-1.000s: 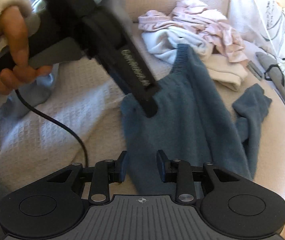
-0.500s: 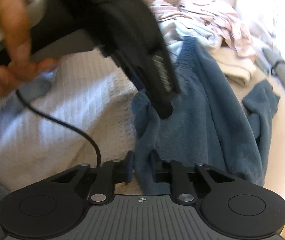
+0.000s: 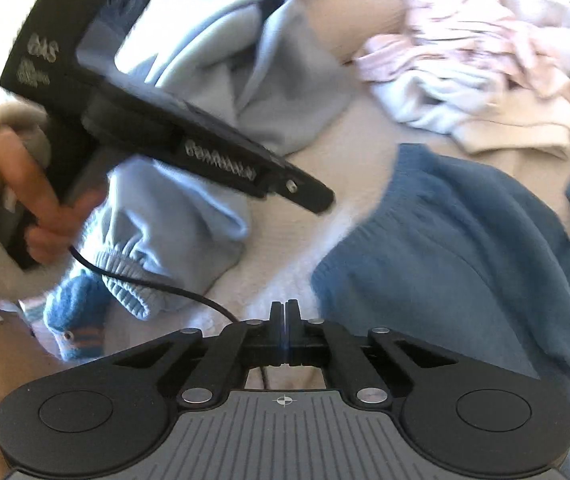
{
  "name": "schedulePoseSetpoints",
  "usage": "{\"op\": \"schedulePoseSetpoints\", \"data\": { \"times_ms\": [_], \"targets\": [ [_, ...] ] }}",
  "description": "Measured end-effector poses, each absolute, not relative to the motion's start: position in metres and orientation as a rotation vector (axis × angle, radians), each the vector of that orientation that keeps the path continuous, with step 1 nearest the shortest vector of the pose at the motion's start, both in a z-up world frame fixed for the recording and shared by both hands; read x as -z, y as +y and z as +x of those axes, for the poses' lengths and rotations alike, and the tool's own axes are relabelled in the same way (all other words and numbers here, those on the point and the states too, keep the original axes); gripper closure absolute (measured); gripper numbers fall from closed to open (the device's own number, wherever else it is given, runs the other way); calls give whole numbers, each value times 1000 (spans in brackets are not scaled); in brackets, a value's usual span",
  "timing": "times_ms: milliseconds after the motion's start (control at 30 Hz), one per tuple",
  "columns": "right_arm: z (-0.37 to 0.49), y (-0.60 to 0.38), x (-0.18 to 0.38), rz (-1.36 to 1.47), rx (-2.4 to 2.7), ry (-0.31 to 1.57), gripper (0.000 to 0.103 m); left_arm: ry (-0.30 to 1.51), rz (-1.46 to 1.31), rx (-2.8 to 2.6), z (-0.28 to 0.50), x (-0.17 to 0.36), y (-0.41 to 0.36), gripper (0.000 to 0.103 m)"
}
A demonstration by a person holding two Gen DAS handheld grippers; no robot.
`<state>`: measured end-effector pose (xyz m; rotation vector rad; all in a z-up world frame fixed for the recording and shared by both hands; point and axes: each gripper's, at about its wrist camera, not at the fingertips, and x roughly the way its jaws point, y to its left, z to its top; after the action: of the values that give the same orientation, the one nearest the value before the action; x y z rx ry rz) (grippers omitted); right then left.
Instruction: Fold clothes
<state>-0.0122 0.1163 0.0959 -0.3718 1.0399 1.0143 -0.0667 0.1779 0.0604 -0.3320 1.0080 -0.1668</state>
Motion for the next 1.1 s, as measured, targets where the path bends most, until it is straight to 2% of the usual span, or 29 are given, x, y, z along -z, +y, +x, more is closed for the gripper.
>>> {"op": "schedulePoseSetpoints", "data": {
  "times_ms": [67, 133, 200, 233, 333, 400, 500, 567, 633, 867, 900, 967, 1033, 1100],
  "targets": [
    [-15, 124, -94, -386, -1009, 1014, 102, 1010, -354, 117, -72, -55, 195, 96],
    [-14, 125, -92, -409, -986, 995, 101, 1000, -384, 117, -73, -54, 200, 90],
    [-16, 119, -91, -427, -948, 990, 97, 997, -397, 142, -71, -53, 193, 78],
    [-18, 115, -90, -439, -925, 988, 94, 1000, -396, 158, -68, -53, 188, 76],
    [-24, 104, -88, -484, -879, 980, 94, 1009, -398, 203, -61, -50, 169, 60],
    [-31, 99, -86, -536, -854, 961, 91, 1018, -406, 208, -58, -45, 164, 35],
    [-34, 97, -84, -567, -837, 949, 79, 1032, -418, 213, -52, -38, 157, 28],
    [-34, 99, -83, -584, -841, 936, 77, 1041, -426, 216, -48, -34, 153, 25],
    [-34, 105, -82, -610, -857, 911, 77, 1050, -434, 220, -44, -29, 148, 26],
    [-40, 131, -54, -822, -859, 828, 76, 1081, -461, 238, -33, -14, 133, 41],
    [-42, 133, -48, -860, -854, 814, 72, 1084, -463, 247, -34, -13, 131, 44],
    [-48, 137, -37, -932, -844, 781, 70, 1089, -468, 264, -35, -12, 129, 51],
    [-49, 138, -34, -941, -845, 777, 70, 1094, -474, 271, -36, -9, 128, 52],
    [-49, 136, -37, -923, -859, 795, 70, 1099, -487, 269, -36, -7, 129, 58]
  ]
}}
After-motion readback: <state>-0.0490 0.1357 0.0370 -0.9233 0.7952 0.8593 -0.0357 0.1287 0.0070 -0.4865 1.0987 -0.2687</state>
